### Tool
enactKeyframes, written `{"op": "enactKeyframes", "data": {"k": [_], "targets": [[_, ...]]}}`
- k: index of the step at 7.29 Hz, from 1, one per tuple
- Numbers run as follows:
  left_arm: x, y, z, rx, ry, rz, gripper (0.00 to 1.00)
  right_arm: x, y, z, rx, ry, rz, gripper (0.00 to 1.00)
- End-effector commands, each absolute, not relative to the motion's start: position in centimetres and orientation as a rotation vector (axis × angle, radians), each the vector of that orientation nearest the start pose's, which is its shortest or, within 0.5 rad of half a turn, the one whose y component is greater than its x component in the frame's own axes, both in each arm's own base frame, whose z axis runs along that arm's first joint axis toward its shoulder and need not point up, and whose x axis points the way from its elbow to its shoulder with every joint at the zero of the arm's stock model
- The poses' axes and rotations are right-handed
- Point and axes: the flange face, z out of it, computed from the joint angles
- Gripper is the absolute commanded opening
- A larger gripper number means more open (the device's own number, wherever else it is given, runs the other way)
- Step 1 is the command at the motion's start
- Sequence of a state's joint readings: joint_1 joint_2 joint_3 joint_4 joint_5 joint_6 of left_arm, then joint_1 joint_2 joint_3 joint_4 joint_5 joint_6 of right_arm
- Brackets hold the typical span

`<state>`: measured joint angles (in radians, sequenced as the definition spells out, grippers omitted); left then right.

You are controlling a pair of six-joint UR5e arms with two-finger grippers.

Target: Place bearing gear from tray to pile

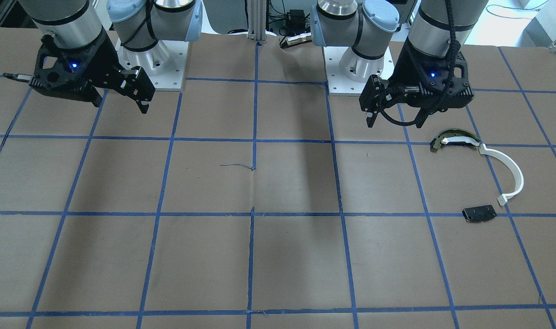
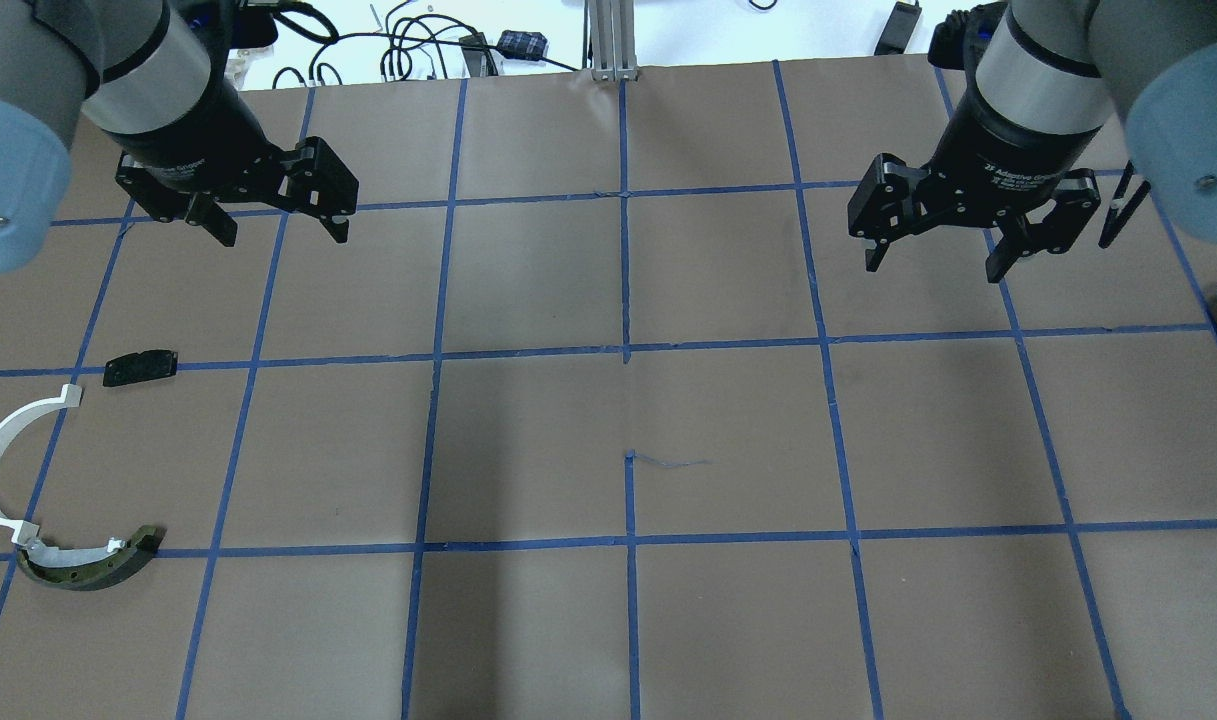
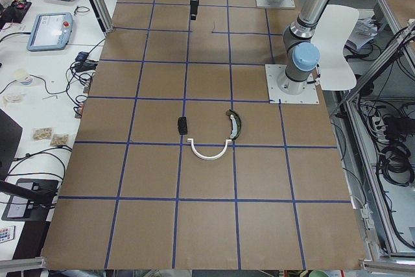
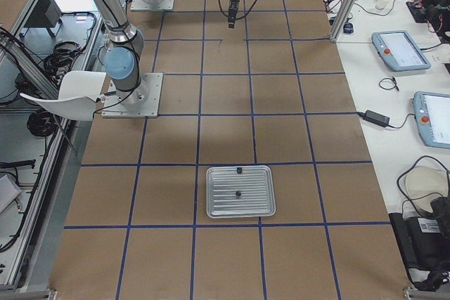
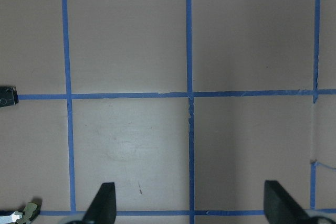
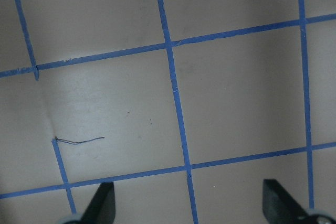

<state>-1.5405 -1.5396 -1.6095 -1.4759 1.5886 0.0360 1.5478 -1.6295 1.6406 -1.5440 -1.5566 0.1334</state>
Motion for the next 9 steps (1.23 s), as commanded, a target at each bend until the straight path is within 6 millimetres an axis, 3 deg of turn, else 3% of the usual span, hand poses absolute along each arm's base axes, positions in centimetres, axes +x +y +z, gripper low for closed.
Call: {"op": "enactKeyframes", "data": {"k": [1, 9], "targets": [[-11.2, -49.3, 50.1, -0.006, 3.116, -0.147, 1.00, 12.3, -46.5, 47.9, 0.246, 3.130, 0.063, 1.00], [-10.9, -49.3, 49.8, -0.015, 3.121, -0.140, 1.00, 11.7, -46.9, 46.7, 0.239, 3.141, 0.103, 1.00]]}}
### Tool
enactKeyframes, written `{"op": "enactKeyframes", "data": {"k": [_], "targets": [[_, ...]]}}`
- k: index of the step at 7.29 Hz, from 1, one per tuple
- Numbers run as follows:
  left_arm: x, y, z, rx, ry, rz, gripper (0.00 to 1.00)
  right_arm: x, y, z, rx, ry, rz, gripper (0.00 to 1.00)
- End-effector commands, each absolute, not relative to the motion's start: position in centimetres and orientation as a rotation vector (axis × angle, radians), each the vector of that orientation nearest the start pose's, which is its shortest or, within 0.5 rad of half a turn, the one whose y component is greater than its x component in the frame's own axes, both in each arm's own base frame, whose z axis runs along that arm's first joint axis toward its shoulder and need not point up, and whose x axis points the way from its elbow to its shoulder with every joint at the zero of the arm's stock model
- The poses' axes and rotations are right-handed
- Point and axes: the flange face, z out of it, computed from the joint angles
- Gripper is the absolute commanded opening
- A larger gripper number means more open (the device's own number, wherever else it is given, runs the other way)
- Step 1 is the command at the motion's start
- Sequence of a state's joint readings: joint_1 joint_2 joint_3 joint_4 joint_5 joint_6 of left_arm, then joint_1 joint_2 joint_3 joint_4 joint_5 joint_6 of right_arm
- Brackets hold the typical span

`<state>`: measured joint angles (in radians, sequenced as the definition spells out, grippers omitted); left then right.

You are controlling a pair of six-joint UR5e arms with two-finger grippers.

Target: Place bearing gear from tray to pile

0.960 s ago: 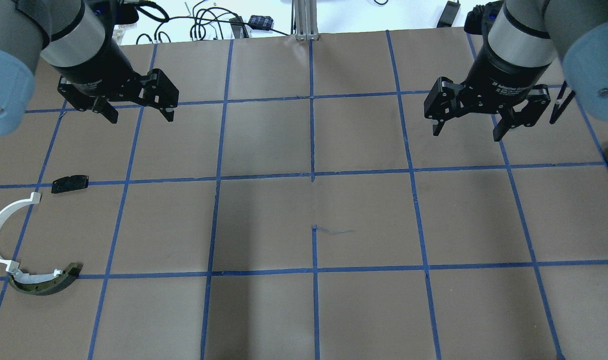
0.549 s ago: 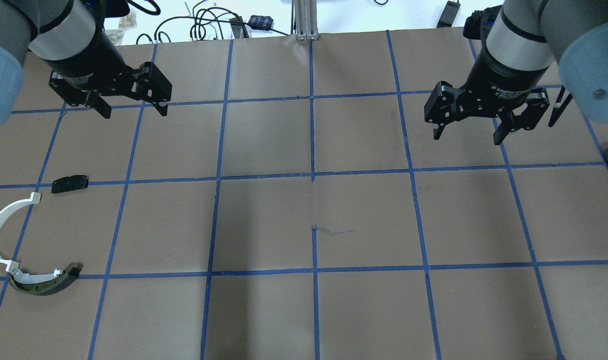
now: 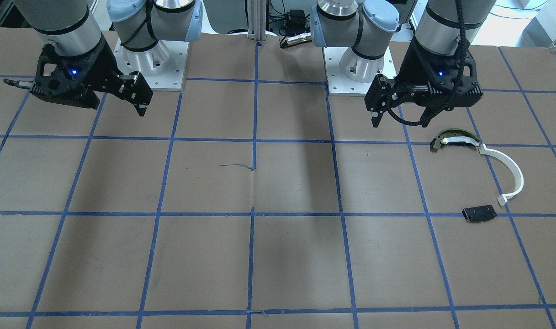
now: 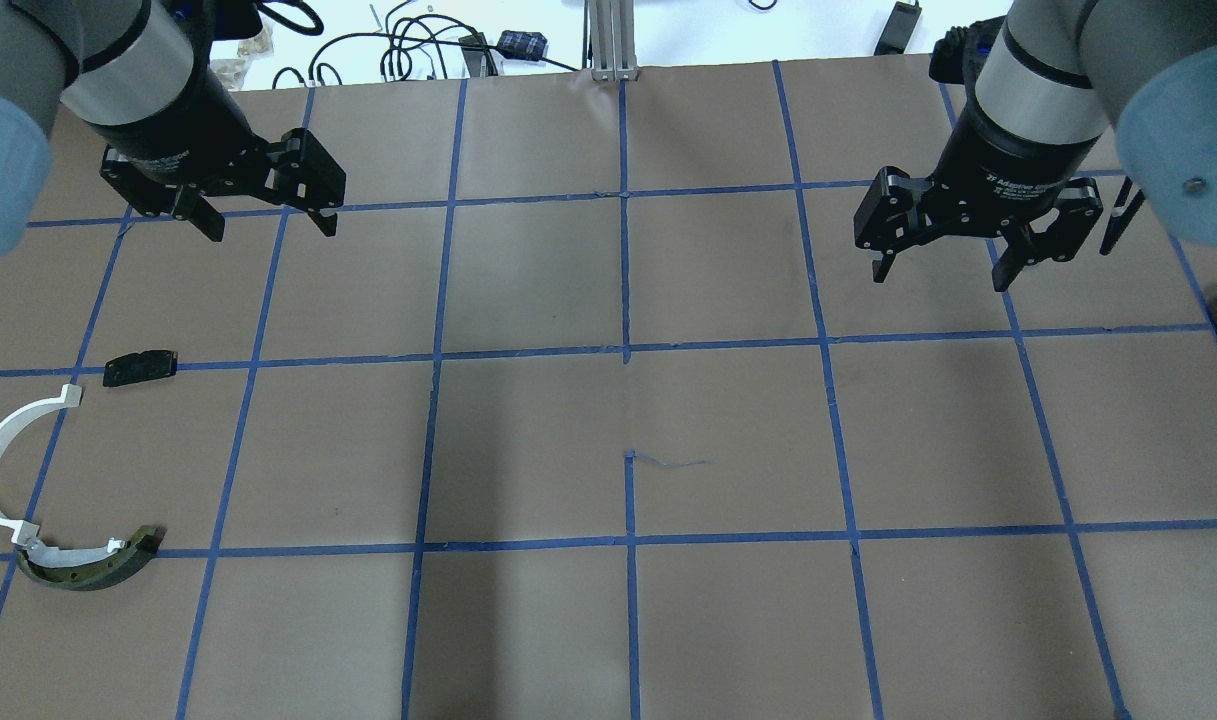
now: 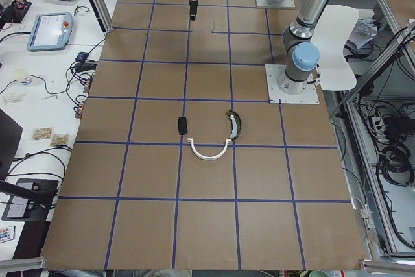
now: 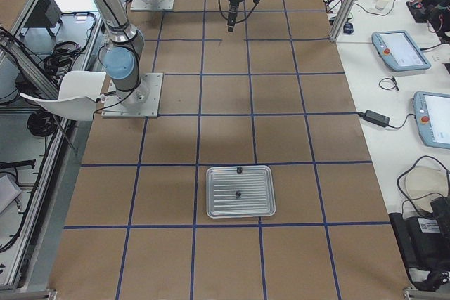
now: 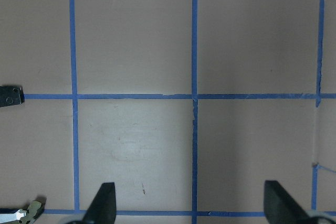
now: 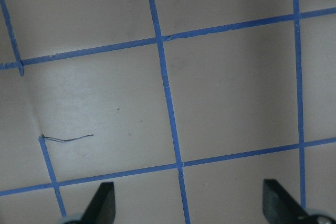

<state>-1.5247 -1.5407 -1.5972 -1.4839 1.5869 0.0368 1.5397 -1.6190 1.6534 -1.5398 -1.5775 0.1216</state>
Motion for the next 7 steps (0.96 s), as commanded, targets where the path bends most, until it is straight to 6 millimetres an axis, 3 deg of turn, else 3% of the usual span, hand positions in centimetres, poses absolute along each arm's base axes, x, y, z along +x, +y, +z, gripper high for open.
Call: {"op": "enactKeyframes", "data": {"k": [1, 5, 6, 7], "targets": [[-10.9, -49.3, 49.8, -0.018, 3.122, -0.140, 1.00, 11.6, -47.0, 46.8, 0.246, 3.138, 0.096, 1.00], [-10.9, -49.3, 49.8, -0.015, 3.120, -0.138, 1.00, 11.4, -47.0, 46.1, 0.243, 3.136, 0.106, 1.00], [-10.8, -49.3, 49.8, -0.018, 3.119, -0.138, 1.00, 10.0, -47.8, 45.4, 0.245, 3.133, 0.120, 1.00], [-10.8, -49.3, 49.8, -0.018, 3.119, -0.138, 1.00, 6.8, -48.5, 45.2, 0.109, 3.131, 0.120, 1.00]]}}
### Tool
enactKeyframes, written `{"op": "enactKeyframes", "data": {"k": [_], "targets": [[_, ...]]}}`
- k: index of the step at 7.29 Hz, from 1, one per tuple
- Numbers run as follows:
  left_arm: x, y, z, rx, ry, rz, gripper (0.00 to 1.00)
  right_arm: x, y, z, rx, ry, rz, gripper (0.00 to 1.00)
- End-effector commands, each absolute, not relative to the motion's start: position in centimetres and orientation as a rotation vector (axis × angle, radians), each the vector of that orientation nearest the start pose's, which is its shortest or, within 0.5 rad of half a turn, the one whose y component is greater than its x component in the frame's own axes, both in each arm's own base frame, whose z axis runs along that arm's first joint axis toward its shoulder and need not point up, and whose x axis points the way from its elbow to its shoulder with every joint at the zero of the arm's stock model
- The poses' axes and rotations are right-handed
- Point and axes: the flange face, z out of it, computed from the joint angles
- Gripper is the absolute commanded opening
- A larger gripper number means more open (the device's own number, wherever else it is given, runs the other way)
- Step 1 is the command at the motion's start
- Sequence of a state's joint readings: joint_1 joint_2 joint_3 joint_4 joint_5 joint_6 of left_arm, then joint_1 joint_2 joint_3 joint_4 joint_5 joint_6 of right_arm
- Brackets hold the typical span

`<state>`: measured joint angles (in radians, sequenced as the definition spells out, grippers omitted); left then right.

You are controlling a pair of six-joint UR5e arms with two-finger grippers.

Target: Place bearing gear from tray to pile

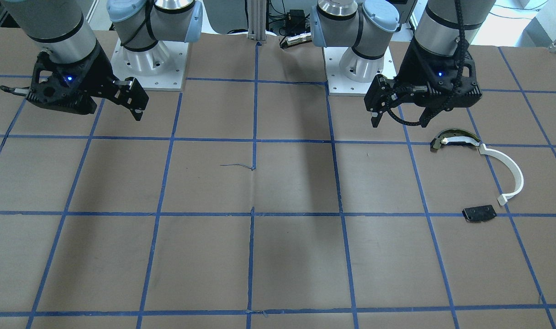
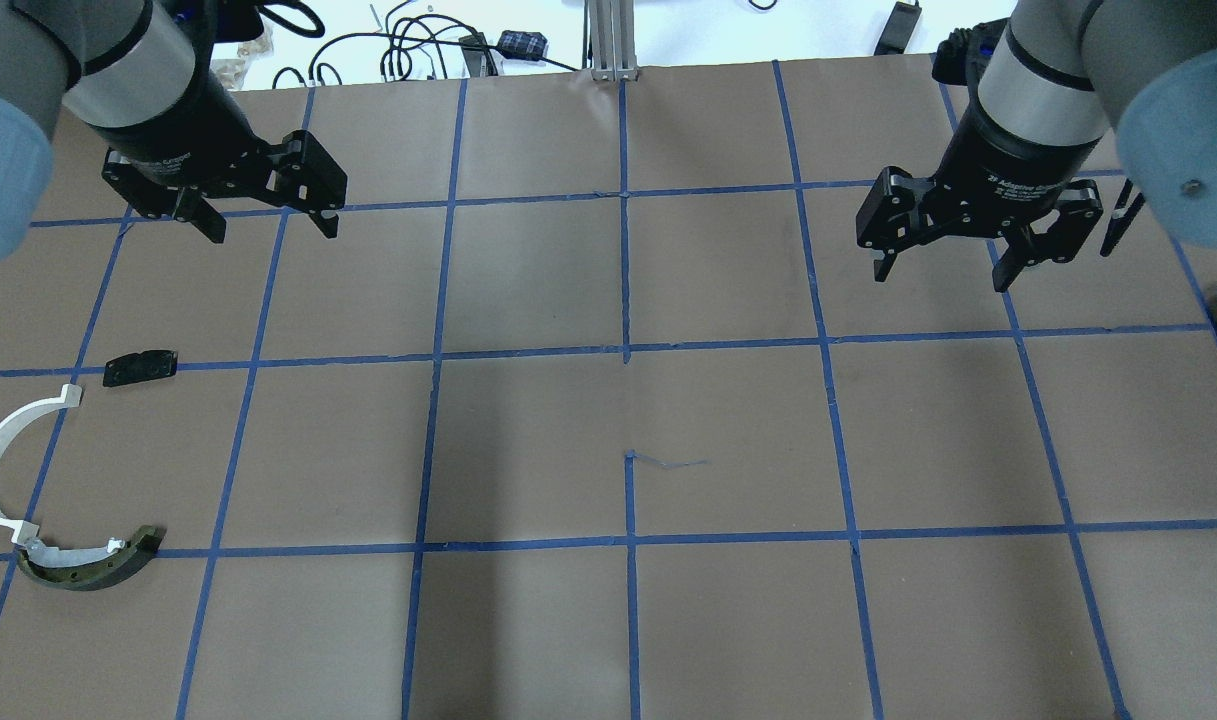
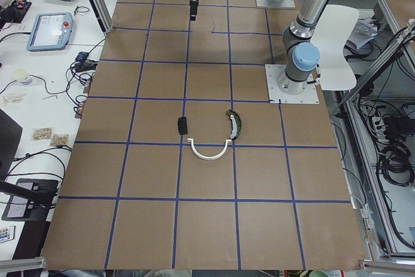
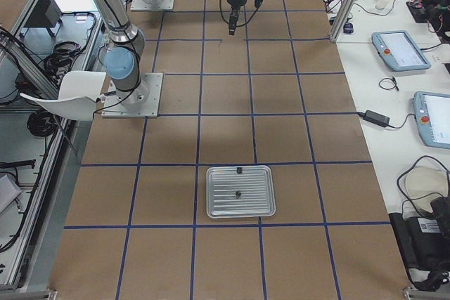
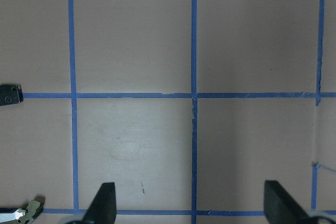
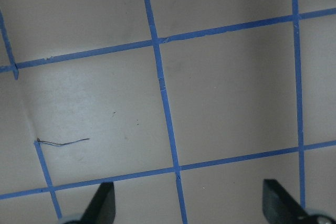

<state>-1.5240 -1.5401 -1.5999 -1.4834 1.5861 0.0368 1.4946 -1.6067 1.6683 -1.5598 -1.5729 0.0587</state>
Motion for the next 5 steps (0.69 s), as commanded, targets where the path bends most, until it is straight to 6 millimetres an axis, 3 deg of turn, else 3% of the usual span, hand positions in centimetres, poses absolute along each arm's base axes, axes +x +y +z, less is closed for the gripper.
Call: {"op": "enactKeyframes", "data": {"k": [1, 3, 5], "targets": [[-10.8, -49.3, 49.9, -0.018, 3.116, -0.142, 1.00, 1.8, -49.0, 45.1, -0.106, 3.118, 0.118, 1.00], [-10.8, -49.3, 49.9, -0.020, 3.116, -0.142, 1.00, -10.5, -48.6, 44.7, -0.438, 3.064, 0.069, 1.00], [-10.8, -49.3, 49.9, -0.020, 3.118, -0.142, 1.00, -21.8, -49.3, 41.6, -0.884, 3.021, -0.013, 1.00]]}}
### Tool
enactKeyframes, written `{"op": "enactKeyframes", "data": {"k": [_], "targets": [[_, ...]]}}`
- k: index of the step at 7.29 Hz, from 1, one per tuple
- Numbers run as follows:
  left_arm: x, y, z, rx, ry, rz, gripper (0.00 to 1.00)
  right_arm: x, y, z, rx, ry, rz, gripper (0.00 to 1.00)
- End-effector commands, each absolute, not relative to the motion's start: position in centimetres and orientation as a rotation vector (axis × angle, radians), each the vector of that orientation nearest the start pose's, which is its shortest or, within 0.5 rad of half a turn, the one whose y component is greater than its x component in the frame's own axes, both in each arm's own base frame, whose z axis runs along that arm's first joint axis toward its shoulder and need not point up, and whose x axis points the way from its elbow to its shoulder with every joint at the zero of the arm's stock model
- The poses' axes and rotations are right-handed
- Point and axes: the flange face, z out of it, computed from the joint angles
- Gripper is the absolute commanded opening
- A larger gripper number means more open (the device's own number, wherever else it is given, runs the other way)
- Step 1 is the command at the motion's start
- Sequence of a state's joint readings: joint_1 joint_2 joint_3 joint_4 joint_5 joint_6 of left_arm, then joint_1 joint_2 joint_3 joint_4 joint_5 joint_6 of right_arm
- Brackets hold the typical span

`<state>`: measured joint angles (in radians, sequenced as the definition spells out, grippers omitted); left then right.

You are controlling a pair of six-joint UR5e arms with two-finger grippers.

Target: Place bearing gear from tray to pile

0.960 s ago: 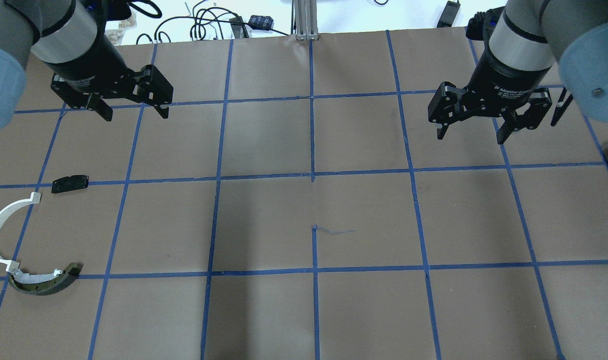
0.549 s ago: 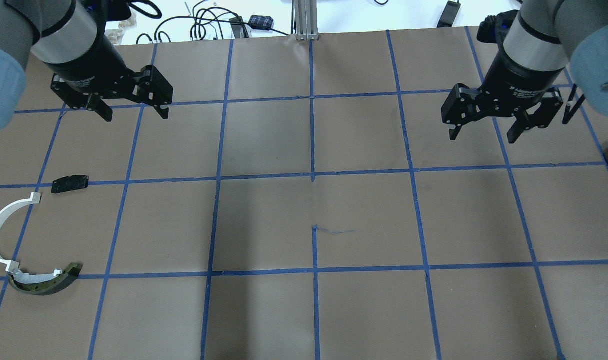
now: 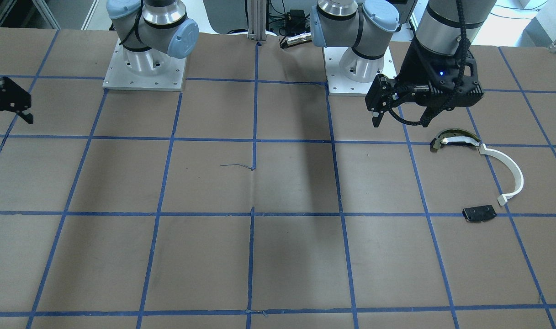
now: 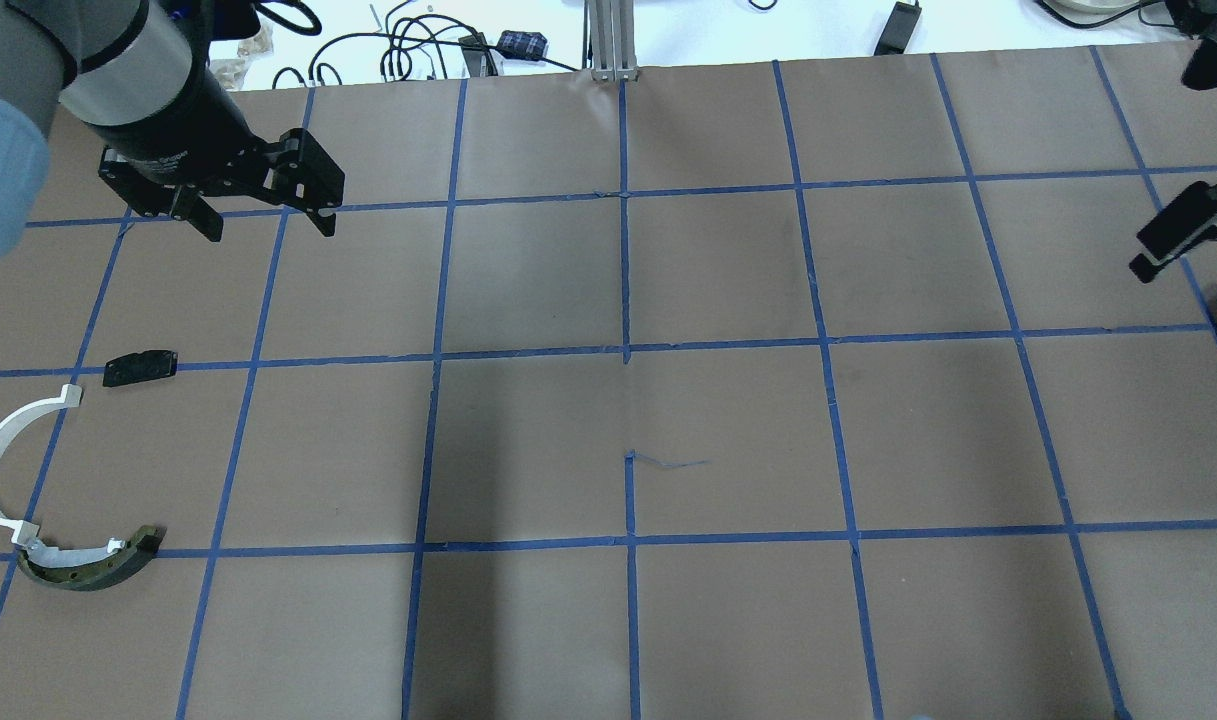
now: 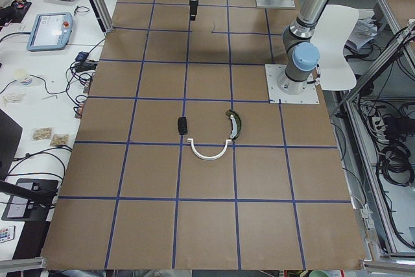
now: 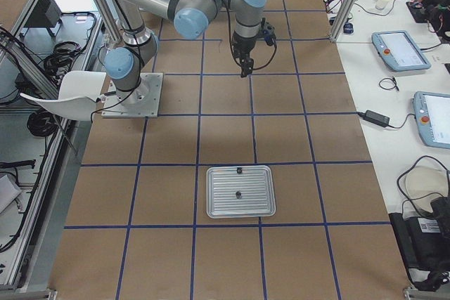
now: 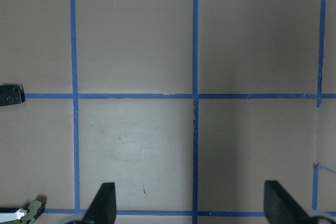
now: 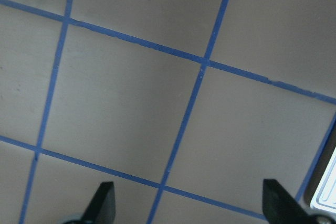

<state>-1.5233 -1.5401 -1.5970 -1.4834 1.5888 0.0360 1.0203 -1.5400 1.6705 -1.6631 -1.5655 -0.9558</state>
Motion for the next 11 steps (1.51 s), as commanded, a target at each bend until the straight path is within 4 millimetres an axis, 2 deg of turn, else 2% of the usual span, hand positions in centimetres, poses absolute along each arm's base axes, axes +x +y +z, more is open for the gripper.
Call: {"op": "enactKeyframes", "data": {"k": [1, 3, 4, 5, 6, 7, 8, 10, 11], "targets": [[-10.8, -49.3, 49.8, -0.020, 3.118, -0.140, 1.00, -26.8, -48.8, 39.2, -1.055, 2.953, -0.022, 1.00], [-10.8, -49.3, 49.8, -0.020, 3.118, -0.140, 1.00, -35.4, -47.0, 34.5, -1.120, 2.840, -0.158, 1.00], [-10.8, -49.3, 49.8, -0.020, 3.118, -0.138, 1.00, -38.1, -47.5, 31.6, -1.335, 2.784, -0.183, 1.00], [-10.8, -49.3, 49.8, -0.020, 3.118, -0.138, 1.00, -39.9, -47.9, 29.3, -1.527, 2.723, -0.200, 1.00], [-10.8, -49.3, 49.8, -0.018, 3.118, -0.138, 1.00, -41.7, -47.3, 26.2, -1.583, 2.654, -0.192, 1.00], [-10.8, -49.3, 49.8, -0.020, 3.119, -0.138, 1.00, -42.5, -47.2, 24.2, -1.698, 2.570, -0.197, 1.00], [-10.9, -49.3, 49.8, -0.018, 3.118, -0.138, 1.00, -42.3, -47.2, 22.9, -1.771, 2.510, -0.201, 1.00], [-10.8, -49.3, 50.0, -0.023, 3.118, -0.142, 1.00, -43.6, -48.1, 19.4, -1.877, 2.492, -0.202, 1.00], [-10.8, -49.3, 50.0, -0.025, 3.118, -0.145, 1.00, -43.7, -48.2, 18.3, -1.873, 2.486, -0.205, 1.00]]}}
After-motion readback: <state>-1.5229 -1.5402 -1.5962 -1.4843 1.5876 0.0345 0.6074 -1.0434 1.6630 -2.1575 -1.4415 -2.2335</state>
